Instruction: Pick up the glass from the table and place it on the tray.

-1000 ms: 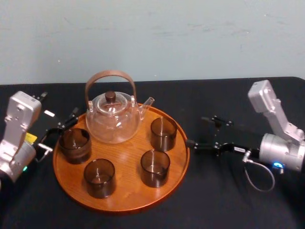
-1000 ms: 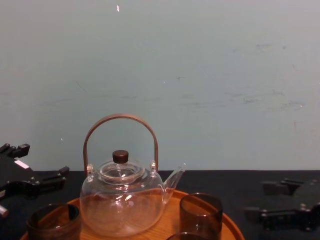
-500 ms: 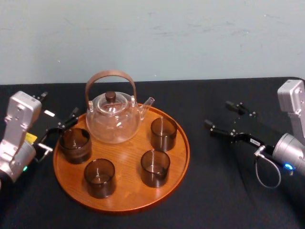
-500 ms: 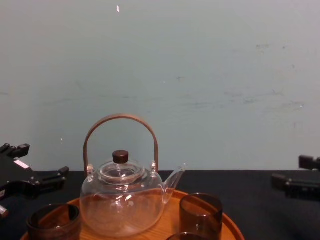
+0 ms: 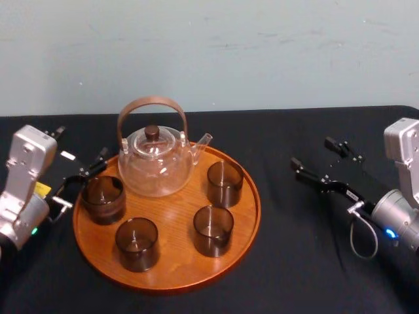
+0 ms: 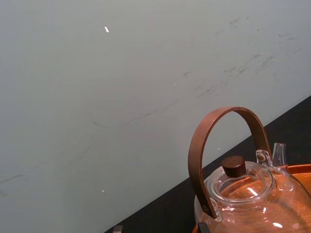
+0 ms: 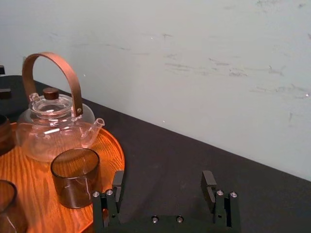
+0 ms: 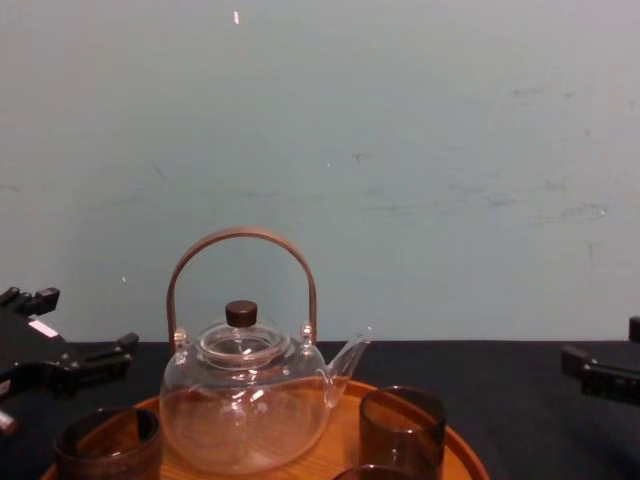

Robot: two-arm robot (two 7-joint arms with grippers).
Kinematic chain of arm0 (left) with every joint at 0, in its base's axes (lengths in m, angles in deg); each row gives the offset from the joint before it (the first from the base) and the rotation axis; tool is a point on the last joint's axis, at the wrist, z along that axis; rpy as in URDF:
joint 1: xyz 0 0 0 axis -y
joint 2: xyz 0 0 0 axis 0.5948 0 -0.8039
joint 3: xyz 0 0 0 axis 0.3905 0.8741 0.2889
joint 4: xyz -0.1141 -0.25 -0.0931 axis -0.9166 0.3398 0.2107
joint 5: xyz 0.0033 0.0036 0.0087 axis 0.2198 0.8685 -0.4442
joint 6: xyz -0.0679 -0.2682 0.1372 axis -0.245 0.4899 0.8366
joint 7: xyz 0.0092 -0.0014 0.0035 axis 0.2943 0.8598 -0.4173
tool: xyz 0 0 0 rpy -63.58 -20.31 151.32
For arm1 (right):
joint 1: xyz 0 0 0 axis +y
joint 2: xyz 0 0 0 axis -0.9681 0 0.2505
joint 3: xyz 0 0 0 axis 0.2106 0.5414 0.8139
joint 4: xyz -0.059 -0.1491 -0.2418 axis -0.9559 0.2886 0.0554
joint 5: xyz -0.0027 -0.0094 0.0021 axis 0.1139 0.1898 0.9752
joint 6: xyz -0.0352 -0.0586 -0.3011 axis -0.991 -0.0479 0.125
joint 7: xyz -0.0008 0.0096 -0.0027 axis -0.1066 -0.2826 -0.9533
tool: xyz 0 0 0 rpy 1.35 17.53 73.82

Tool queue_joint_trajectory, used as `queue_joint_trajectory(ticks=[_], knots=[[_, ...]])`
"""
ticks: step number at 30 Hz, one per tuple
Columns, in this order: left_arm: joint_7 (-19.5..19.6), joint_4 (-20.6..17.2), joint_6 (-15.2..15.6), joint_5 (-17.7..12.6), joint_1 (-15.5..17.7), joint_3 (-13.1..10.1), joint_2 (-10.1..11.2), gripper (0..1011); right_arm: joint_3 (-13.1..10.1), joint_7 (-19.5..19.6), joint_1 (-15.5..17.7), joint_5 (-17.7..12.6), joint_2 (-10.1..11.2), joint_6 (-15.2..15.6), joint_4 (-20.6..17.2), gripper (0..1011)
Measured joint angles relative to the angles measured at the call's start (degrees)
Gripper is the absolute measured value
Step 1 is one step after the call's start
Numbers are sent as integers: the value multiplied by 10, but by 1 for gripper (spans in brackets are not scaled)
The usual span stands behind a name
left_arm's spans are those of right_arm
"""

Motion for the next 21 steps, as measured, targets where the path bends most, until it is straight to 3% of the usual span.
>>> queue_joint_trajectory(ticks=[21], knots=[[0, 0, 0, 0, 0, 0, 0, 1001, 0, 0, -1, 4, -2, 4, 2, 1002]])
